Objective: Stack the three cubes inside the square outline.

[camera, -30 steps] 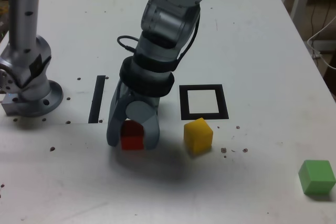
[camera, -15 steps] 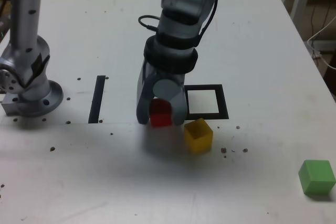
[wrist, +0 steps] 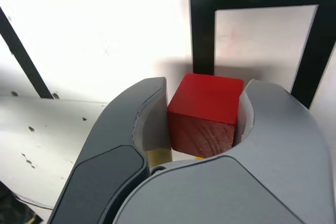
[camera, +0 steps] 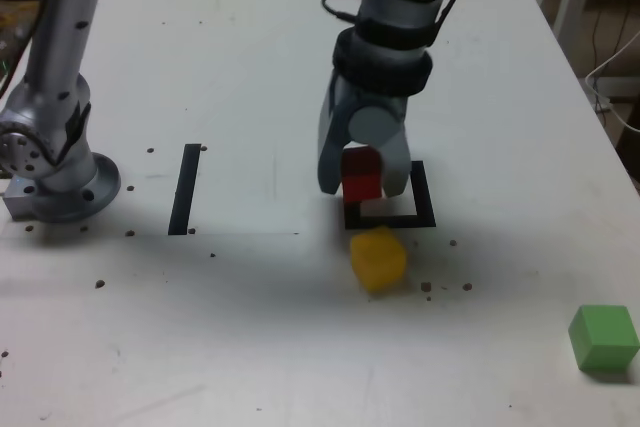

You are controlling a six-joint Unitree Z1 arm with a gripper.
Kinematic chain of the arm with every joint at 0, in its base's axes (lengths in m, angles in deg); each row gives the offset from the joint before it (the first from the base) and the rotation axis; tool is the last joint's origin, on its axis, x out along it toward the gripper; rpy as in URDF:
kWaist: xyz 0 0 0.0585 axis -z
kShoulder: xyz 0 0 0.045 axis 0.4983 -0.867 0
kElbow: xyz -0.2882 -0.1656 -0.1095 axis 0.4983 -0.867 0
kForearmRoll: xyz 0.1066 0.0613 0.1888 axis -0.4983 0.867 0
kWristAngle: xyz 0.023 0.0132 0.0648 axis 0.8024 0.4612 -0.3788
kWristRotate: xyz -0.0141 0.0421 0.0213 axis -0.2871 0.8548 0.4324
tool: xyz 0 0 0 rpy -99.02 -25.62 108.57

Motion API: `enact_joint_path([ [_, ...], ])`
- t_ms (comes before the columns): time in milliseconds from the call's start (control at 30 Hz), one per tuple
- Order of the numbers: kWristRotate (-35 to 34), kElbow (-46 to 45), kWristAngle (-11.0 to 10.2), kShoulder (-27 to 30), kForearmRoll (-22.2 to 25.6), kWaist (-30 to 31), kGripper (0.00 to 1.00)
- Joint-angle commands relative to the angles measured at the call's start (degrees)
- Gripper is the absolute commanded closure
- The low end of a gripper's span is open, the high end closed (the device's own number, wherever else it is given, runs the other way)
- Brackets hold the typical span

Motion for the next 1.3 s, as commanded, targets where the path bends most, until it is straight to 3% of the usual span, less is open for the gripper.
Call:
enact_joint_path([
  [0,1.04,1.49,-0.21,-1.02,0.83,-0.48,0.71],
  [1267,5.37,8.02,-1.61,-8.25,2.66,-3.54,0.7],
])
